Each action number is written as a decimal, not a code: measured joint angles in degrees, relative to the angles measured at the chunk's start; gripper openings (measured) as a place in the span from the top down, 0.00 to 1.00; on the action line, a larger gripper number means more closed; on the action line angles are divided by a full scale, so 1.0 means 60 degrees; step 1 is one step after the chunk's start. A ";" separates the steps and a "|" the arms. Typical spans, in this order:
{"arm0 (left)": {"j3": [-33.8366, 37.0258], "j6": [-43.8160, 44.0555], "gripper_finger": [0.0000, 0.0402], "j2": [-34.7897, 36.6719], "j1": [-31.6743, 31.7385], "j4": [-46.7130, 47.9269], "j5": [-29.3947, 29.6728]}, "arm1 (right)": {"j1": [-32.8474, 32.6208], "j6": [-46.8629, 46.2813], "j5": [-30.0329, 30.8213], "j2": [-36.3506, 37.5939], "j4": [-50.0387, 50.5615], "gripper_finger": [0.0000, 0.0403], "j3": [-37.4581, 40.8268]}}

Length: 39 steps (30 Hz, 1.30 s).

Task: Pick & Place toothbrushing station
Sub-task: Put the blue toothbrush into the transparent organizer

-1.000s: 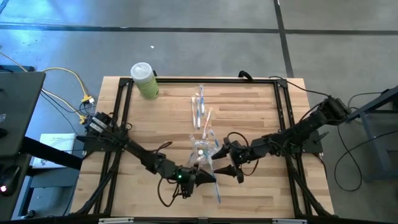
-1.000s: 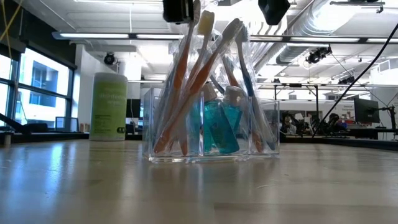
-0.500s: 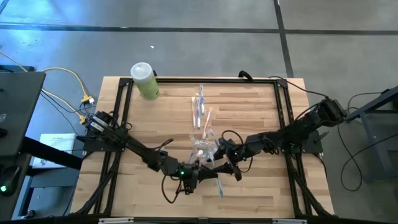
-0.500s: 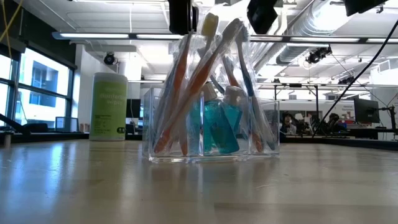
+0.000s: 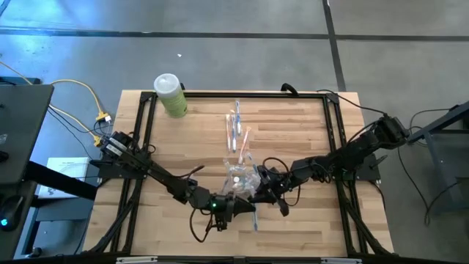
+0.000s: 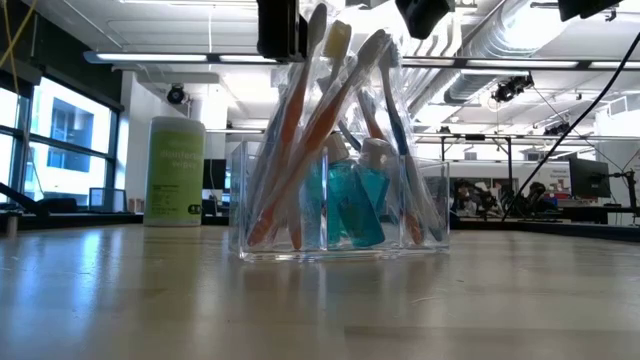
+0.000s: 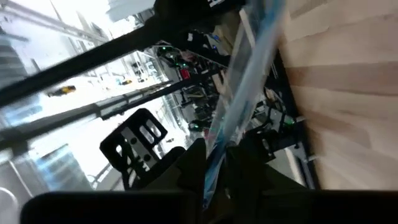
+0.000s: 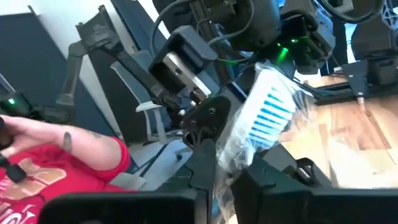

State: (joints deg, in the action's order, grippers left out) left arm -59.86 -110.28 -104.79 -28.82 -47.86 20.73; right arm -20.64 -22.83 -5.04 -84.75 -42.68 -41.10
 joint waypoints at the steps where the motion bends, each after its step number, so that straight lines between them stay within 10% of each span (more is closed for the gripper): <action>1: 0.0000 0.0231 0.87 0.0000 -0.0032 -0.0007 0.0005 | 0.0000 0.0051 -0.0005 0.0000 0.0007 0.93 0.0000; 22: -0.0004 0.6873 0.74 0.0000 -0.1370 -0.2381 0.1041 | -0.0992 0.1281 0.0246 0.0618 0.0824 0.97 0.0000; 34: -0.0004 0.7205 0.74 0.0034 -0.2309 -0.6010 0.8112 | -0.3141 0.2354 0.7242 0.2047 0.3954 0.97 0.0000; 39: -0.0004 0.7448 0.74 0.0120 -0.2156 -0.6058 0.8626 | -0.3673 0.2599 0.9707 0.2171 0.4610 0.97 0.0000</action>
State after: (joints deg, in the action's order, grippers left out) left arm -59.88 -65.60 -104.07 -41.76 -84.20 72.49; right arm -42.68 -7.24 53.20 -71.72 -15.02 -41.10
